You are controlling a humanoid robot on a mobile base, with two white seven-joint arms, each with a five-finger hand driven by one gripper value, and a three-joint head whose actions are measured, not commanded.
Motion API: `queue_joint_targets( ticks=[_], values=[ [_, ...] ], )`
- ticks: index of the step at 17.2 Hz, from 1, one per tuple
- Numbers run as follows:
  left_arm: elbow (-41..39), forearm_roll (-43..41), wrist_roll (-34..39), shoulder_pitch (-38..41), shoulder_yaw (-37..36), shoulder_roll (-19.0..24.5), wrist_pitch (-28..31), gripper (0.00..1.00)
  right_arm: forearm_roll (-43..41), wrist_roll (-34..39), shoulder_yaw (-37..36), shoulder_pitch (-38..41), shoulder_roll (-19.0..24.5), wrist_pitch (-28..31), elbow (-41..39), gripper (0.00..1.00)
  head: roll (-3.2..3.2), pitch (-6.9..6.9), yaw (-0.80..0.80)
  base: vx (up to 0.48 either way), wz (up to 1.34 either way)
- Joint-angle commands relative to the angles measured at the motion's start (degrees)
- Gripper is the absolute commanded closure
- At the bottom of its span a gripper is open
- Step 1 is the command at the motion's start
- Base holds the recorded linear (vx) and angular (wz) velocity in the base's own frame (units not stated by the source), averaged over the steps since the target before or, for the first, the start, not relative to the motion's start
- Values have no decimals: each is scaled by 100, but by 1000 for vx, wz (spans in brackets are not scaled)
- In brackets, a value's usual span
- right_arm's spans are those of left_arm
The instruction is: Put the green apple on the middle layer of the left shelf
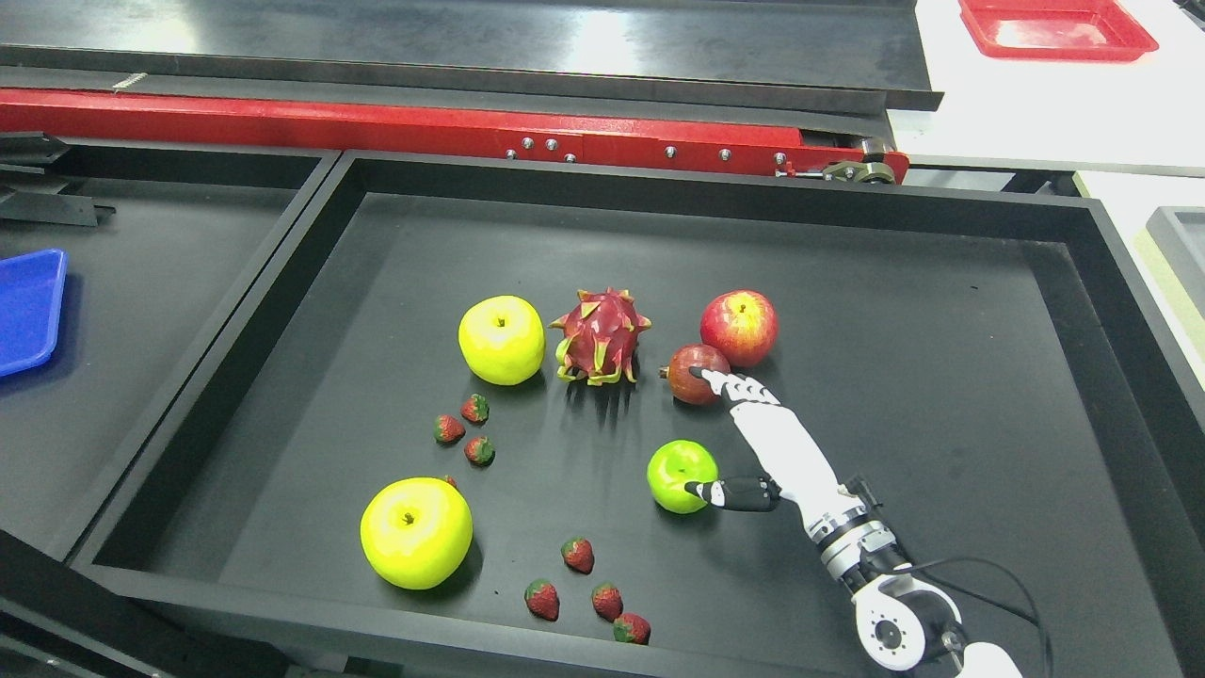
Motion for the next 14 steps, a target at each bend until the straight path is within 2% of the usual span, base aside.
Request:
queue_joint_targets(
  ticks=[1, 3, 6, 10, 14],
  values=[
    [-1, -1, 4, 0, 0, 100, -4, 0, -1596, -6, -1082, 46, 105, 10, -337, 0, 0, 0, 0, 0, 0],
    [-1, -1, -5, 0, 0, 100, -4, 0, -2711, -6, -1662, 185, 245, 11, -416, 0, 0, 0, 0, 0, 0],
    [-1, -1, -5, 0, 0, 100, 5, 0, -3655, -40, -2086, 475, 313, 2, -609, 0, 0, 0, 0, 0, 0],
    [-1, -1, -5, 0, 0, 100, 5, 0, -4473, -470, -1974, 1037, 313, -147, -680, 0, 0, 0, 0, 7, -4],
    [-1, -1, 4, 0, 0, 100, -4, 0, -4607, -515, -1551, 1267, 313, -174, -794, 0, 0, 0, 0, 0, 0]
  ],
)
